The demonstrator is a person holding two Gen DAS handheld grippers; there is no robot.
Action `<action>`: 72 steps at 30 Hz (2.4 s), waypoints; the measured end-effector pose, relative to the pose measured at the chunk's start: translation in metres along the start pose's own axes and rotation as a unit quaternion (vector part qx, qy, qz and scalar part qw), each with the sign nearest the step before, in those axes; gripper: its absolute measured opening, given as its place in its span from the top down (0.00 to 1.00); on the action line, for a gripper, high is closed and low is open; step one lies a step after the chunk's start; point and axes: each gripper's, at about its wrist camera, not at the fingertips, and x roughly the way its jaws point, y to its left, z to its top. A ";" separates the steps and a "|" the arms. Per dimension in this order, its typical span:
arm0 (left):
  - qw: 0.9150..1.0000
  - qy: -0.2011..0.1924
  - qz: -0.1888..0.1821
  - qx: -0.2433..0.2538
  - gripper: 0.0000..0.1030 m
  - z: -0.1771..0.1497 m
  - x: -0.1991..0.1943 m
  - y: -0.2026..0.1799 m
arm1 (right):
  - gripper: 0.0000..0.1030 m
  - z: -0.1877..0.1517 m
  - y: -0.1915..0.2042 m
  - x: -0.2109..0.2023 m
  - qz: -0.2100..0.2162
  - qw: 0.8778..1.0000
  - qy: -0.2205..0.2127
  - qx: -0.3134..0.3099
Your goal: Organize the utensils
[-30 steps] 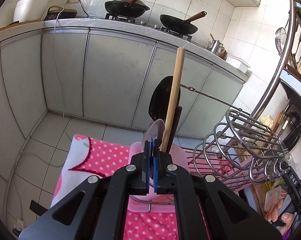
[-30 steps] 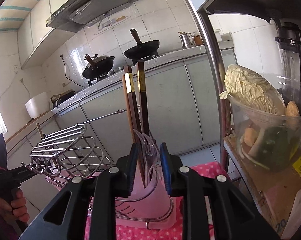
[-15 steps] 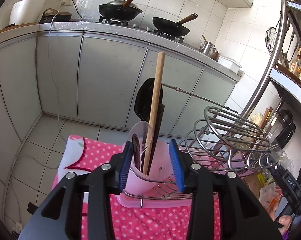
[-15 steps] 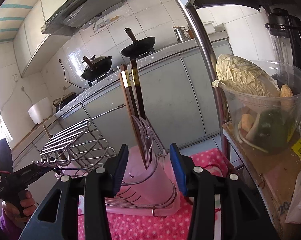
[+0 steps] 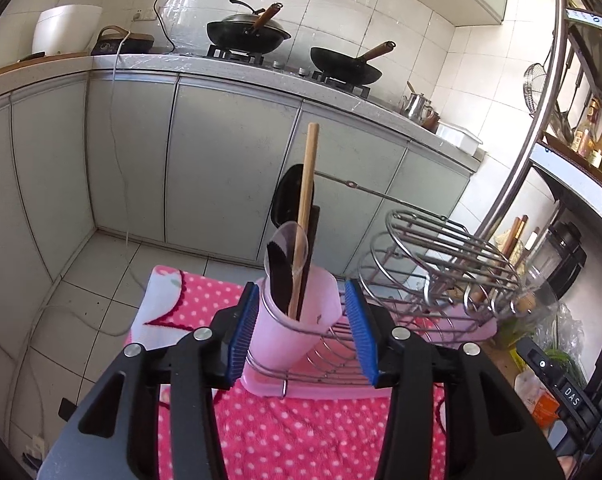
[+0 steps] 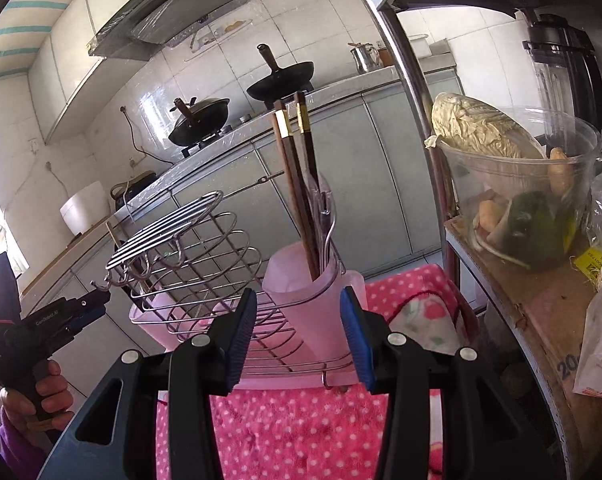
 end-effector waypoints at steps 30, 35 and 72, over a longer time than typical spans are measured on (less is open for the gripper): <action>0.996 0.001 0.021 0.088 0.48 -0.072 -0.063 -0.053 | 0.58 -0.041 0.070 -0.056 -0.036 0.992 0.012 -0.119; 0.996 0.000 0.020 0.090 0.47 -0.076 -0.067 -0.057 | 0.56 -0.046 0.075 -0.058 -0.040 0.991 0.016 -0.124; 0.995 -0.023 0.015 0.098 0.42 -0.085 -0.091 -0.059 | 0.42 -0.055 0.113 -0.078 -0.058 0.983 -0.009 -0.172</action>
